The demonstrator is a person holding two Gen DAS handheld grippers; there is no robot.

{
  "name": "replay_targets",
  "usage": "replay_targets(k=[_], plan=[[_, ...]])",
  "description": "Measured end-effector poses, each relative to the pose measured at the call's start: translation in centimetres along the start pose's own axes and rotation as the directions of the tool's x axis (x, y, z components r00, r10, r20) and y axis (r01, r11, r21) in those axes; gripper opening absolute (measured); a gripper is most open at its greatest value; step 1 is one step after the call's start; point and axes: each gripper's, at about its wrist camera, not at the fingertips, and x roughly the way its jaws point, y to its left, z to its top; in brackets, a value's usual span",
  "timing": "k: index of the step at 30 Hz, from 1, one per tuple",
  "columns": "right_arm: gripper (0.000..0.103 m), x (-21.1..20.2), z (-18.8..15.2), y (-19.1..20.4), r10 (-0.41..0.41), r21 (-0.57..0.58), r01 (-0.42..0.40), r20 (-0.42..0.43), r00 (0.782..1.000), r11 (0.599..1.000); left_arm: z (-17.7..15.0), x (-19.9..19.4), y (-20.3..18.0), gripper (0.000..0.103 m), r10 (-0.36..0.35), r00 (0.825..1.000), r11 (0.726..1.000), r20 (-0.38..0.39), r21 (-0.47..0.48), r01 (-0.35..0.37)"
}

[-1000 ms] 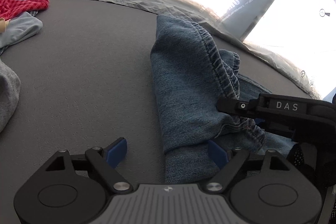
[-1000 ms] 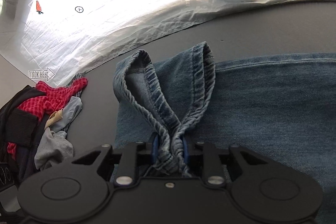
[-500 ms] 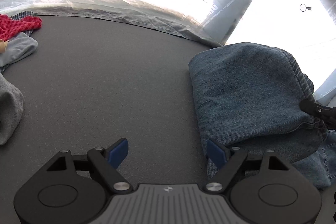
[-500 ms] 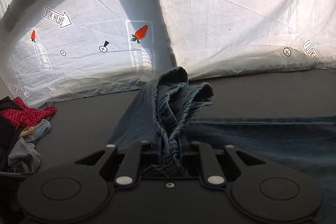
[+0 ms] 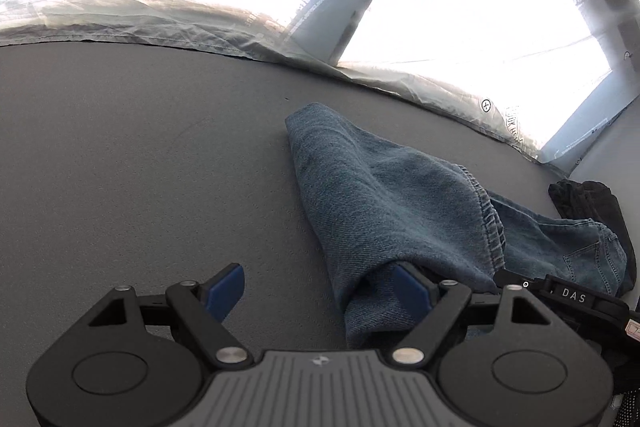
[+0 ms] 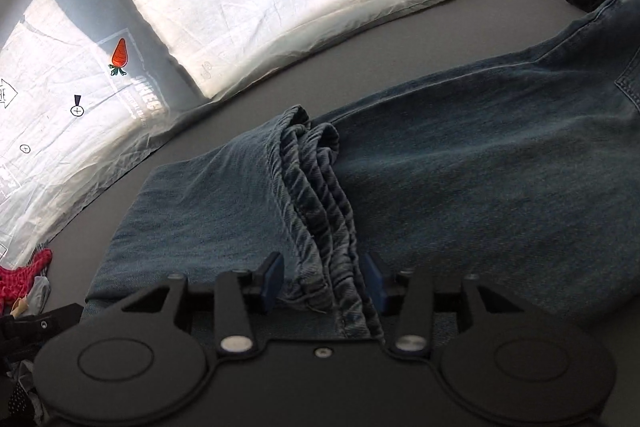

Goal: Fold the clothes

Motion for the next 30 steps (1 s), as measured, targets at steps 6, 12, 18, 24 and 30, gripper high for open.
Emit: replay_targets(k=[6,12,18,24,30], plan=[[0.047,0.4,-0.4,-0.4,0.008,0.001,-0.008,-0.01,1.0,1.0,-1.9,-1.3,-1.5,0.083,-0.031,0.999,0.985,-0.035,0.167,0.037],[0.048,0.5,-0.6,-0.5,0.013,0.004,-0.013,-0.005,1.0,1.0,-2.7,1.2,-2.8,0.083,0.076,0.997,0.981,-0.029,0.18,-0.07],[0.048,0.5,-1.0,-0.2,0.001,-0.022,-0.001,0.009,1.0,1.0,-2.5,3.5,-4.3,0.083,0.261,0.962,0.946,0.075,0.181,-0.27],[0.046,0.5,-1.1,0.0,-0.017,-0.043,0.018,0.023,1.0,0.999,-3.3,2.4,-1.9,0.081,0.356,0.933,0.932,0.052,0.056,-0.359],[0.047,0.8,-1.4,1.0,-0.054,-0.13,0.058,0.029,0.998,0.99,-3.0,1.8,-0.6,0.082,0.303,0.953,0.951,-0.006,0.056,-0.303]])
